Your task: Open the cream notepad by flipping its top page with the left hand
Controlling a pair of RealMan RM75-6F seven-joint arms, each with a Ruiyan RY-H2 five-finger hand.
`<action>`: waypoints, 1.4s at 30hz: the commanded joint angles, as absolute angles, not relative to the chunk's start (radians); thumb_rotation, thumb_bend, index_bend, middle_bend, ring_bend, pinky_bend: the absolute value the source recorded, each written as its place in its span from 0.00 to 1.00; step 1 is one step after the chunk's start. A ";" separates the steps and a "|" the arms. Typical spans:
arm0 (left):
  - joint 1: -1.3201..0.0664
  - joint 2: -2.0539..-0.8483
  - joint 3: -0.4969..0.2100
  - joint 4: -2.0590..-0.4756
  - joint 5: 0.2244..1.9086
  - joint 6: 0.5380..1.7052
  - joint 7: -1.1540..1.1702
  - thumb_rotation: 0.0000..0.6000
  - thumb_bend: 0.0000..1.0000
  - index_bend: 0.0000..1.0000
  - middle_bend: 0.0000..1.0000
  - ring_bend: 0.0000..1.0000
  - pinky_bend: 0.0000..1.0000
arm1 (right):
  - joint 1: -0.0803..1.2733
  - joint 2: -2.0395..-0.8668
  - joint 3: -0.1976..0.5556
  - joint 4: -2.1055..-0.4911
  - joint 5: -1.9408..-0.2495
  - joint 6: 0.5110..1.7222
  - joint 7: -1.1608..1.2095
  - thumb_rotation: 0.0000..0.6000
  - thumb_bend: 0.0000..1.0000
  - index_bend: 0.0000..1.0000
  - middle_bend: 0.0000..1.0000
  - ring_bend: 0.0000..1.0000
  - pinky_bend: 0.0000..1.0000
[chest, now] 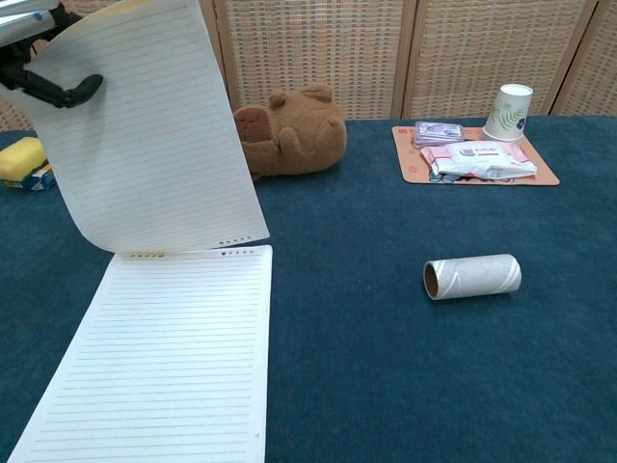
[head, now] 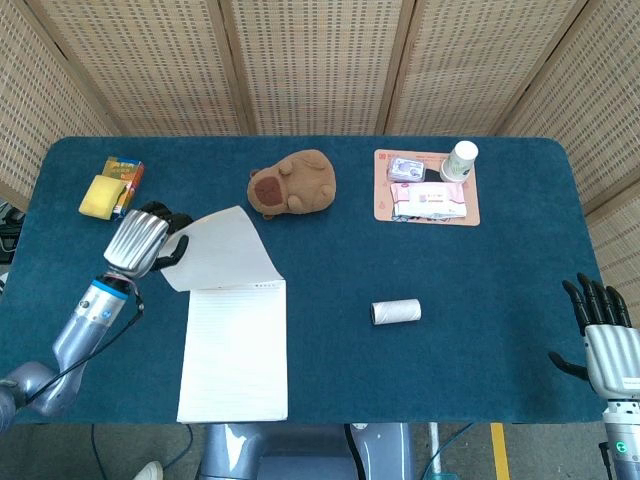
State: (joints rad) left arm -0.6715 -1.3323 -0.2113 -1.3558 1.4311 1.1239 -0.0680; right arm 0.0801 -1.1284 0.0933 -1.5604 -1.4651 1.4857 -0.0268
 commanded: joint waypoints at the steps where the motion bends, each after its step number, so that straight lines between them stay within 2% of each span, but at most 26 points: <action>1: -0.756 -1.384 -0.271 -1.255 1.354 1.026 -0.035 1.00 0.59 0.74 0.63 0.54 0.33 | 0.083 -1.132 0.099 -1.556 -1.455 1.481 -0.033 1.00 0.00 0.00 0.00 0.00 0.00; 7: -0.838 -1.467 -0.296 -1.130 1.278 0.911 0.003 1.00 0.59 0.73 0.63 0.54 0.33 | 0.087 -1.140 0.107 -1.549 -1.437 1.474 -0.056 1.00 0.00 0.00 0.00 0.00 0.00; 9: -0.873 -1.520 -0.306 -1.052 1.254 0.880 0.012 1.00 0.58 0.69 0.60 0.52 0.33 | 0.088 -1.144 0.111 -1.545 -1.426 1.471 -0.064 1.00 0.00 0.00 0.00 0.00 0.00; 11: -0.895 -1.555 -0.310 -0.995 1.245 0.864 0.010 1.00 0.48 0.48 0.42 0.36 0.26 | 0.088 -1.146 0.114 -1.541 -1.419 1.470 -0.068 1.00 0.00 0.00 0.00 0.00 0.00; 12: -0.905 -1.567 -0.308 -0.970 1.242 0.849 0.007 1.00 0.33 0.27 0.24 0.21 0.18 | 0.088 -1.147 0.115 -1.540 -1.415 1.469 -0.071 1.00 0.00 0.00 0.00 0.00 0.00; 13: -0.914 -1.576 -0.305 -0.951 1.234 0.823 0.000 1.00 0.19 0.12 0.11 0.09 0.11 | 0.088 -1.148 0.116 -1.538 -1.411 1.467 -0.072 1.00 0.00 0.00 0.00 0.00 0.00; 14: -0.926 -1.583 -0.302 -0.932 1.223 0.783 -0.009 1.00 0.10 0.04 0.04 0.03 0.06 | 0.089 -1.150 0.116 -1.536 -1.408 1.466 -0.073 1.00 0.00 0.00 0.00 0.00 0.00; 15: -0.933 -1.585 -0.302 -0.924 1.213 0.758 -0.017 1.00 0.03 0.00 0.00 0.00 0.02 | 0.089 -1.151 0.117 -1.534 -1.406 1.464 -0.074 1.00 0.00 0.00 0.00 0.00 0.00; 18: -0.941 -1.598 -0.312 -0.911 1.206 0.754 -0.058 1.00 0.00 0.00 0.00 0.00 0.00 | 0.090 -1.152 0.117 -1.531 -1.402 1.461 -0.076 1.00 0.00 0.00 0.00 0.00 0.00; 21: -0.930 -1.607 -0.315 -0.891 1.248 0.837 -0.114 1.00 0.00 0.00 0.00 0.00 0.00 | 0.090 -1.153 0.117 -1.528 -1.401 1.458 -0.075 1.00 0.00 0.00 0.00 0.00 0.00; 30: -0.815 -1.468 -0.299 -1.068 1.293 1.011 -0.173 1.00 0.00 0.00 0.00 0.00 0.00 | 0.088 -1.148 0.106 -1.544 -1.429 1.469 -0.068 1.00 0.00 0.00 0.00 0.00 0.00; 38: -0.597 -1.258 -0.196 -1.395 1.311 1.180 -0.090 1.00 0.00 0.00 0.00 0.00 0.00 | 0.083 -1.136 0.097 -1.559 -1.453 1.480 -0.042 1.00 0.00 0.00 0.00 0.00 0.00; 42: -0.513 -1.207 -0.143 -1.490 1.316 1.247 -0.040 1.00 0.00 0.00 0.00 0.00 0.00 | 0.083 -1.134 0.095 -1.557 -1.456 1.478 -0.033 1.00 0.00 0.00 0.00 0.00 0.00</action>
State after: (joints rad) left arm -0.5798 -1.2603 -0.1920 -1.4208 1.3081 1.1873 -0.0853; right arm 0.0831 -1.1344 0.0960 -1.5576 -1.4551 1.4785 -0.0350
